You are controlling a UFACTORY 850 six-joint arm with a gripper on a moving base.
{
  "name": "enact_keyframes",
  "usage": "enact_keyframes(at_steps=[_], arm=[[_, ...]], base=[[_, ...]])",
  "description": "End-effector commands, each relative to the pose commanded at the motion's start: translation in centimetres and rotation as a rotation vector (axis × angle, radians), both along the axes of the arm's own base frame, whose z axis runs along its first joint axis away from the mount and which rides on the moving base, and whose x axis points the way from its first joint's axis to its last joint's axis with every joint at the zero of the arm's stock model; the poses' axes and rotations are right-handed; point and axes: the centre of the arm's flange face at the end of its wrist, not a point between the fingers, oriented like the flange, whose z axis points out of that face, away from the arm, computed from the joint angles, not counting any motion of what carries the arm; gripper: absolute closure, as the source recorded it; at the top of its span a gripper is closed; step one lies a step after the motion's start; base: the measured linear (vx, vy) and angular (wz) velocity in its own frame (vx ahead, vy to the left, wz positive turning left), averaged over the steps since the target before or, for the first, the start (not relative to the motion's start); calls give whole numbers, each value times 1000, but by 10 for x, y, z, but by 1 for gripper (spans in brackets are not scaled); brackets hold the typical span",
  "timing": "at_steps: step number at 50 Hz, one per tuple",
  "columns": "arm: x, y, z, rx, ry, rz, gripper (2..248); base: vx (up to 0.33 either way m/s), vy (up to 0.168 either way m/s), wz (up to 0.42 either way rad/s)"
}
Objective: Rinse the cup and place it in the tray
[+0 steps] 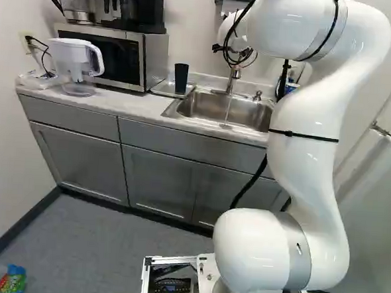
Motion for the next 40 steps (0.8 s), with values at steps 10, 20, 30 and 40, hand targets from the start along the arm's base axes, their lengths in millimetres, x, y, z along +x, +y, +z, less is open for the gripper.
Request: enact_keyframes(at_steps=[10, 20, 30, 40], arm=[[-10, 6, 0, 2, 25, 6, 3], [-15, 8, -1, 4, 46, 7, 3], [-16, 8, -3, 5, 66, 5, 3], [-16, 8, -3, 5, 69, 5, 3]], base=[[0, 0, 0], [0, 0, 0], [0, 0, 0], [0, 0, 0]])
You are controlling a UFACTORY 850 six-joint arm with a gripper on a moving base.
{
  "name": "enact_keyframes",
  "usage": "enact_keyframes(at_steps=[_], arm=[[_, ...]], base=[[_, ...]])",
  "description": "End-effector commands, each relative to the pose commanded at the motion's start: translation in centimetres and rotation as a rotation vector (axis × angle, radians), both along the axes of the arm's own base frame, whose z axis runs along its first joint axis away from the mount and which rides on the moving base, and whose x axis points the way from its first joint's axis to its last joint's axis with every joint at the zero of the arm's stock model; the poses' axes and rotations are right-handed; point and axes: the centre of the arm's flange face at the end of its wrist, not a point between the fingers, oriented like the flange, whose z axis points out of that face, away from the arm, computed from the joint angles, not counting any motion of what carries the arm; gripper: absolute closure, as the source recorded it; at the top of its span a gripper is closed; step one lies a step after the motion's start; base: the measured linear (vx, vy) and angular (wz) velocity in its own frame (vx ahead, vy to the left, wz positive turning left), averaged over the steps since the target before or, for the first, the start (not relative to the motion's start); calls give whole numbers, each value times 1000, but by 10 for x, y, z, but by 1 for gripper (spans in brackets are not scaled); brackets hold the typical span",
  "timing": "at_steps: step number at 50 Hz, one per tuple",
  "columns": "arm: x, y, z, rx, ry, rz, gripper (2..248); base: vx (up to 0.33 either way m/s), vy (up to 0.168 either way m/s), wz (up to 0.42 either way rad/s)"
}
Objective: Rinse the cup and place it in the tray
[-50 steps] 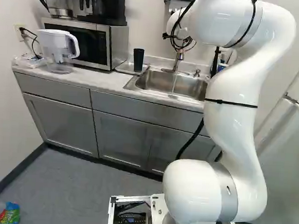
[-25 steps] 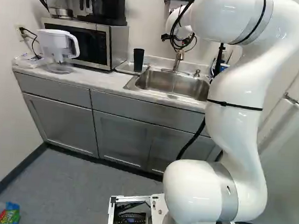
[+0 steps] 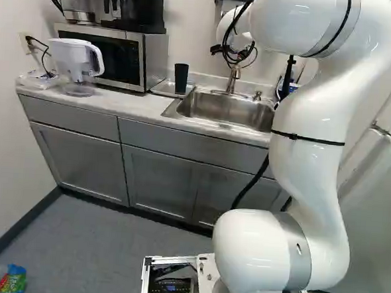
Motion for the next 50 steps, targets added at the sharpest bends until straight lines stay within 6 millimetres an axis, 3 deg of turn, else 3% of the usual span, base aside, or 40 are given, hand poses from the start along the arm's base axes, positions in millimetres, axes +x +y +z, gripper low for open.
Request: enact_keyframes(at_steps=[17, 50], arm=[[-14, 20, 8, -3, -68, 33, 3], [-57, 69, 12, 0, -45, 106, 3]], base=[[0, 0, 0], [0, 0, 0]])
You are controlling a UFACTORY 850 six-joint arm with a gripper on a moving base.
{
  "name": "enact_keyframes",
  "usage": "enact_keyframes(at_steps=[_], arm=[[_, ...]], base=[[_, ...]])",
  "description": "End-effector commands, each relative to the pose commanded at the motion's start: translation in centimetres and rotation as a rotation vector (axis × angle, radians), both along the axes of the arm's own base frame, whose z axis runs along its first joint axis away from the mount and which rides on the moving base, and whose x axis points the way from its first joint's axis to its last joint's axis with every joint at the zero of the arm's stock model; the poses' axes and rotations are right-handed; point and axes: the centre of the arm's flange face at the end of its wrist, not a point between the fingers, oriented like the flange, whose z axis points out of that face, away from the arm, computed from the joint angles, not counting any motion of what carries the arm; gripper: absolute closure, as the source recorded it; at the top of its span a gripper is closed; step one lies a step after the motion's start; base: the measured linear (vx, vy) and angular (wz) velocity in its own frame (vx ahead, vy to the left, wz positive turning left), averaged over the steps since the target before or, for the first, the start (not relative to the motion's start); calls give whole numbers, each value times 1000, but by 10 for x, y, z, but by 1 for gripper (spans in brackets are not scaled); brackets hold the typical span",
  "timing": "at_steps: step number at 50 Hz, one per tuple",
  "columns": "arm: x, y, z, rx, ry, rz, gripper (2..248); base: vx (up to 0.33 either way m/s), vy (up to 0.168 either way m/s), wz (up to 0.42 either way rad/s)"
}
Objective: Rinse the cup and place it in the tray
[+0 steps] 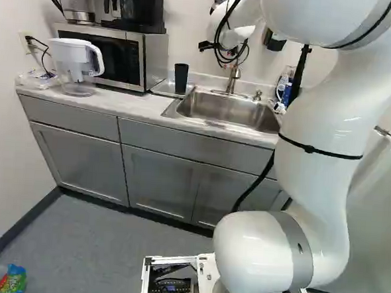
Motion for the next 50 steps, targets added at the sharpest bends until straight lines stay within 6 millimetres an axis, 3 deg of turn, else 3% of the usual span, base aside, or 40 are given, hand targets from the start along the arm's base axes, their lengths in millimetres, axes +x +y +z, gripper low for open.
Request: enact_keyframes(at_steps=[29, 50], arm=[[-39, 26, -6, -5, 97, 38, 3], [-62, 28, -12, -11, 183, 38, 3]], base=[[0, 0, 0], [0, 0, 0]])
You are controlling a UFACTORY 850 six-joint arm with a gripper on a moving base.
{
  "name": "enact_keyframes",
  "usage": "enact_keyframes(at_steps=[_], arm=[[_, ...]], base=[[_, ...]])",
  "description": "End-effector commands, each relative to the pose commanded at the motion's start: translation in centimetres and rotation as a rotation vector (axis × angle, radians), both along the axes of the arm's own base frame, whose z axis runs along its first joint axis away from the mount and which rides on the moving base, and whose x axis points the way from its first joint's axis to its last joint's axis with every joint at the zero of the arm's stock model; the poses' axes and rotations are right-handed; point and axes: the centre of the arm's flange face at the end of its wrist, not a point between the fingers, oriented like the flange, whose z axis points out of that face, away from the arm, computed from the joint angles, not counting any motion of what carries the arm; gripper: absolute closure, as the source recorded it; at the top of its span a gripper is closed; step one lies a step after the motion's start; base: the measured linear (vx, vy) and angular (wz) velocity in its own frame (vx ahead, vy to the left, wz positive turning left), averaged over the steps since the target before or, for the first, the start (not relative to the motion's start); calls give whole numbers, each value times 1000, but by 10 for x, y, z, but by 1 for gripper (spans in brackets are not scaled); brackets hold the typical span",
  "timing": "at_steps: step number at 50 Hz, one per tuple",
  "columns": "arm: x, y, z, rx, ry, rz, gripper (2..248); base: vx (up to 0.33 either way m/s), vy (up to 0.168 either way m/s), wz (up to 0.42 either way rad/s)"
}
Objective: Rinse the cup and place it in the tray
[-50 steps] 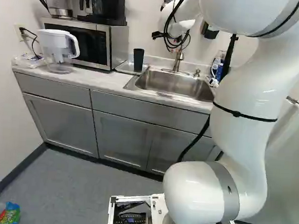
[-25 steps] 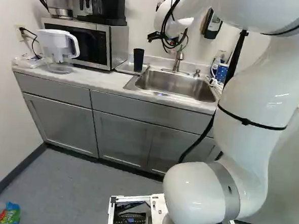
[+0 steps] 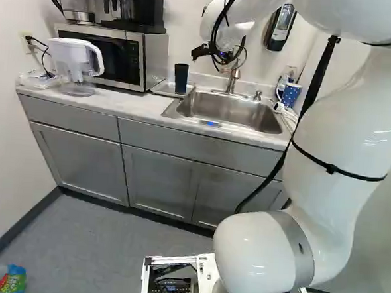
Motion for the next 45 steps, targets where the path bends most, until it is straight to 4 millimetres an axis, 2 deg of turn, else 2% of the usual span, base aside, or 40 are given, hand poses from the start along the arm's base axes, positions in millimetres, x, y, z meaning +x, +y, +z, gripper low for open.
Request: enact_keyframes(at_steps=[19, 45], arm=[[-19, -5, -6, -7, 88, -13, 3], [-46, -28, -16, -14, 225, -66, 3]], base=[[0, 0, 0], [0, 0, 0]])
